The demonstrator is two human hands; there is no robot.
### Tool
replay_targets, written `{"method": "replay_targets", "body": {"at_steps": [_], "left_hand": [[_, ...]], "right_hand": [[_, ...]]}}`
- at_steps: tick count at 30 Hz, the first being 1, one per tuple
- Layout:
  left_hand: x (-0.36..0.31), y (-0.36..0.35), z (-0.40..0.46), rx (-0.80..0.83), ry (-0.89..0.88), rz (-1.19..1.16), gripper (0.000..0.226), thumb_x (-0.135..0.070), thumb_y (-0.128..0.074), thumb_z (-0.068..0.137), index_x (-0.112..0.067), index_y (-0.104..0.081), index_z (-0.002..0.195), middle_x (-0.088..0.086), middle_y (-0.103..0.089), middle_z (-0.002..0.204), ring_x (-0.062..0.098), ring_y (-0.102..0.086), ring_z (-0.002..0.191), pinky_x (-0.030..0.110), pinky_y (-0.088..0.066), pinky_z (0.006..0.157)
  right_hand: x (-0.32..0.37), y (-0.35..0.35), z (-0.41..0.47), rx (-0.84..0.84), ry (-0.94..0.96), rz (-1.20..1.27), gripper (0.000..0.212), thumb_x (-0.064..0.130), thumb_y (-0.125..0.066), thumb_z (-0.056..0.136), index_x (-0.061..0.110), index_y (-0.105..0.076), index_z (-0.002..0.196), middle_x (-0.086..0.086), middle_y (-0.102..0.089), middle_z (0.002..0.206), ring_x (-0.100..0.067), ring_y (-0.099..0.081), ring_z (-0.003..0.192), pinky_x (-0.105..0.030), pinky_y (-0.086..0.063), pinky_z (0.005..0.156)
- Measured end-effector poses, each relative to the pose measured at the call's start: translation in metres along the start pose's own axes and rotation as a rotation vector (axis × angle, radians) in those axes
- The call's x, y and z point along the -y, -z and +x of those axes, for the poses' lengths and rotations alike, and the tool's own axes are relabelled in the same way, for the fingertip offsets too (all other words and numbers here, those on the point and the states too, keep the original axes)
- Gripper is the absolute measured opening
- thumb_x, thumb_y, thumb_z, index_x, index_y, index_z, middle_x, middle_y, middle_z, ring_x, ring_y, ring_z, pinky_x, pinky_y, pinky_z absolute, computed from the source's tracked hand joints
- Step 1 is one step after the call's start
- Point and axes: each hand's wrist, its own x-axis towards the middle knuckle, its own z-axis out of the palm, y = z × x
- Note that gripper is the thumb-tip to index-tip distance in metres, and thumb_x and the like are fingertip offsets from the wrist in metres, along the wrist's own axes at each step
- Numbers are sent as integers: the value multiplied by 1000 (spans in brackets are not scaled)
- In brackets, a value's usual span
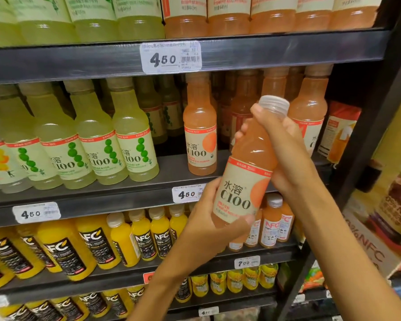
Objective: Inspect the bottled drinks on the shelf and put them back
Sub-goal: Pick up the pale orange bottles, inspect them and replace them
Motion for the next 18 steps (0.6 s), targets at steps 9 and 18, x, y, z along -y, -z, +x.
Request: {"method": "replay_targets", "body": {"at_steps": [9,18], "left_hand": [[-2,8,-11,155,171,-377,71,-50,-72,74,-13,-53,132,14,-67,118,27,-65,107,36,-54,87],[1,11,-9,79,59,-222,67,-59,-66,74,-26,-53,131,-3,-65,125,16,-61,116,22,-51,89]], "right_hand": [[-1,9,14,139,-257,71,42,47,-63,81,13,-62,107,-4,-70,83,-21,-70,85,-32,-57,70],[-6,-8,5,162,49,-141,13,30,-65,90,17,-62,93,-2,-66,72,-14,-65,65,-30,-54,57]]}}
